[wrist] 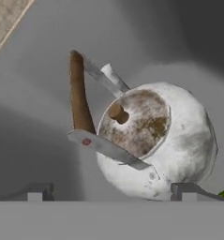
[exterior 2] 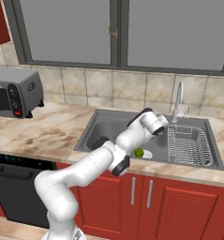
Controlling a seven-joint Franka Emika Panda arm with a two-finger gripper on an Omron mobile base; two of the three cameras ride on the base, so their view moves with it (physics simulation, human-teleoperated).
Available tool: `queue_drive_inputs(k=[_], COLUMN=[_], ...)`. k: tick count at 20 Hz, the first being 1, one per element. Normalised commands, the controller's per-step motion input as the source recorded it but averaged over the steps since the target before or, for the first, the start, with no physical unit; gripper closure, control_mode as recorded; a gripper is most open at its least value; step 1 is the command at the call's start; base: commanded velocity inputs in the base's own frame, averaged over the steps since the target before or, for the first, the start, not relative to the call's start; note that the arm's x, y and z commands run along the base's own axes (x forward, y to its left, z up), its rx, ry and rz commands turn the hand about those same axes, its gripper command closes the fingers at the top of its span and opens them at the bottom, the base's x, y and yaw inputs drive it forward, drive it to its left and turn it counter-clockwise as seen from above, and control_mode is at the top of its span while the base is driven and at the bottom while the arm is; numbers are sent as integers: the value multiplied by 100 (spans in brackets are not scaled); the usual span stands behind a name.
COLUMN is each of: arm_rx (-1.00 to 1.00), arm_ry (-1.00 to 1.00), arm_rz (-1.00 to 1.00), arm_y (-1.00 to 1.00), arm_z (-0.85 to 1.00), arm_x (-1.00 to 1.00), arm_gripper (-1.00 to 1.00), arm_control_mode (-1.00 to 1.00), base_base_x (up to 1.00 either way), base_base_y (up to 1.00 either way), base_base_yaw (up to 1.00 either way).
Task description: Open the cabinet, pick the kettle from the cabinet, and place it in the sink.
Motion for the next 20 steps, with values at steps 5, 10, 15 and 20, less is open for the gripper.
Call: queue_drive_inputs(k=[5, 10, 15, 20], arm_rx=[-24, -30, -27, -19], arm_ry=[1, -4, -3, -4], arm_rz=[-6, -11, -16, -19], arm_y=[0, 2, 1, 7], arm_z=[33, 32, 32, 28], arm_x=[0, -7, -15, -30], arm_gripper=[-100, -100, -100, -100], arm_control_mode=[-100, -100, -100, -100], base_base_x=[0, 0, 0, 0], base_base_y=[0, 0, 0, 0], base_base_yaw=[0, 0, 0, 0])
